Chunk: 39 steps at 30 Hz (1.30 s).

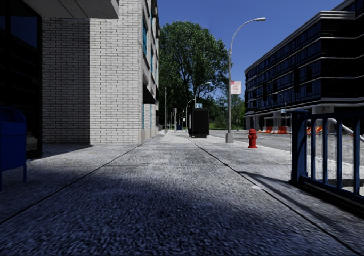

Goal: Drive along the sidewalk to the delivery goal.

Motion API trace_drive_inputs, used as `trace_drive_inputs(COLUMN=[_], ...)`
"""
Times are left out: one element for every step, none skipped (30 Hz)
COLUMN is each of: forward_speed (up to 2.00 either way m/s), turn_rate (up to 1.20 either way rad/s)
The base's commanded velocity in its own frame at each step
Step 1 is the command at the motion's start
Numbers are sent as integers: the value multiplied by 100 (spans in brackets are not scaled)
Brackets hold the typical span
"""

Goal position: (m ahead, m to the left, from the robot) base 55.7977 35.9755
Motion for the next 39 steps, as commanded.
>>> trace_drive_inputs(forward_speed=[200,200,200,200,200,200,200,200,200,200,200,200,200,200,200,200,200,200,200,200,200,200,200,200,200,200,200,200,200,200,200,200,200,200,200,200,200,200,200], turn_rate=[0,0,0,0,0,0,0,0,0,0,0,0,0,0,0,0,0,0,0,0,0,0,0,0,0,0,0,0,0,0,0,0,0,0,0,0,0,0,0])
